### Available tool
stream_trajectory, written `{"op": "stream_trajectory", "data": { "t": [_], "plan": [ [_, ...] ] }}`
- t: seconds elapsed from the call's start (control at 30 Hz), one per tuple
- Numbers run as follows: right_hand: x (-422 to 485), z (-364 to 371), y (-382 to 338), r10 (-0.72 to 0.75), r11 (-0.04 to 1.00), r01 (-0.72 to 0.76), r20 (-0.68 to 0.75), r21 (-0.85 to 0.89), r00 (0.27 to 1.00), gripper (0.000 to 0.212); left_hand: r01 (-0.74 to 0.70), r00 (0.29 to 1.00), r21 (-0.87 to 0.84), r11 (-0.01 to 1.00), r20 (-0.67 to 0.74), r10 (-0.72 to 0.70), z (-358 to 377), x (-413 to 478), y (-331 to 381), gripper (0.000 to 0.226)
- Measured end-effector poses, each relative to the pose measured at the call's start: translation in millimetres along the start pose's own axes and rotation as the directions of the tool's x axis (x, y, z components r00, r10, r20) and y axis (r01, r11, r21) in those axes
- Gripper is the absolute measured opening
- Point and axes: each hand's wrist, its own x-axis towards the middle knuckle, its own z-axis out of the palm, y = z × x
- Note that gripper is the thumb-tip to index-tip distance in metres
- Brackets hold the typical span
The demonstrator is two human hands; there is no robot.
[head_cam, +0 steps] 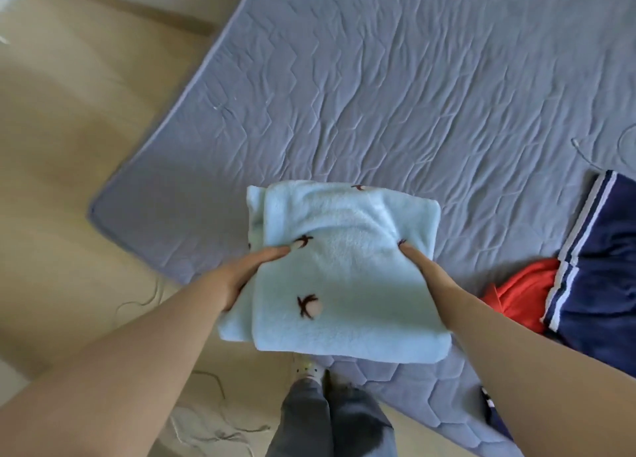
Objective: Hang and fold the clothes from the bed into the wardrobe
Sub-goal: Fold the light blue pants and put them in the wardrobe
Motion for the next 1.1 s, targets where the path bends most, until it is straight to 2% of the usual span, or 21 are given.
{"op": "stream_trajectory", "data": {
  "t": [0.07,0.17,0.3,0.37,0.43,0.47,0.57,0.6,0.67,0.7,0.73,0.8,0.9,0.93,1.1],
  "plan": [
    [-25.5,17.4,-23.8,-0.063,0.996,0.064,0.017,-0.063,0.998,0.040,-0.081,0.996,-0.066,0.995,-0.053,0.077,-9.9,-34.5,7.6,0.034],
    [-79.0,54.1,-69.6,-0.136,0.975,0.155,0.125,-0.160,0.983,0.033,-0.227,0.971,-0.167,0.960,-0.111,0.210,-28.5,-97.0,24.0,0.027],
    [-145.0,108.7,-119.4,-0.234,0.927,0.298,0.269,-0.229,0.934,0.033,-0.423,0.900,-0.249,0.871,-0.228,0.372,-52.7,-186.3,46.5,0.018],
    [-177.1,131.8,-137.5,-0.270,0.897,0.364,0.340,-0.252,0.901,0.034,-0.510,0.853,-0.254,0.822,-0.275,0.444,-69.9,-220.1,53.9,0.030],
    [-213.1,157.4,-153.8,-0.306,0.860,0.437,0.417,-0.265,0.856,0.031,-0.536,0.833,-0.261,0.803,-0.316,0.454,-89.5,-261.3,59.7,0.055],
    [-223.8,168.0,-160.6,-0.326,0.843,0.468,0.440,-0.265,0.837,0.028,-0.554,0.821,-0.269,0.788,-0.338,0.461,-97.3,-276.3,62.8,0.060],
    [-272.4,227.2,-183.6,-0.354,0.765,0.562,0.523,-0.315,0.776,0.028,-0.661,0.734,-0.286,0.694,-0.440,0.517,-131.8,-333.4,66.3,0.064],
    [-289.2,247.9,-188.0,-0.381,0.720,0.617,0.560,-0.319,0.735,0.030,-0.692,0.707,-0.296,0.658,-0.461,0.536,-144.6,-350.2,65.8,0.063],
    [-314.2,280.7,-197.5,-0.406,0.643,0.707,0.653,-0.292,0.639,0.039,-0.712,0.688,-0.296,0.636,-0.474,0.550,-166.1,-381.7,65.6,0.055],
    [-325.2,298.2,-200.3,-0.400,0.633,0.718,0.672,-0.290,0.624,0.039,-0.730,0.670,-0.287,0.621,-0.480,0.566,-176.8,-396.3,63.4,0.048],
    [-334.1,316.2,-201.5,-0.394,0.644,0.705,0.660,-0.298,0.640,0.038,-0.747,0.649,-0.277,0.604,-0.501,0.573,-188.6,-407.5,61.3,0.038],
    [-350.3,341.4,-195.3,-0.380,0.631,0.728,0.711,-0.268,0.591,0.033,-0.775,0.614,-0.278,0.568,-0.545,0.571,-211.7,-429.2,51.6,0.022],
    [-368.3,396.9,-185.8,-0.359,0.600,0.763,0.772,-0.240,0.525,0.027,-0.814,0.556,-0.256,0.521,-0.604,0.571,-257.6,-456.3,32.3,0.018],
    [-372.2,408.0,-184.1,-0.341,0.601,0.762,0.784,-0.243,0.519,0.027,-0.818,0.550,-0.251,0.518,-0.607,0.574,-269.6,-460.4,30.1,0.021],
    [-381.6,522.1,-140.0,-0.222,0.590,0.756,0.843,-0.283,0.490,0.037,-0.813,0.532,-0.252,0.525,-0.688,0.494,-377.9,-492.2,-14.3,0.064]
  ]
}}
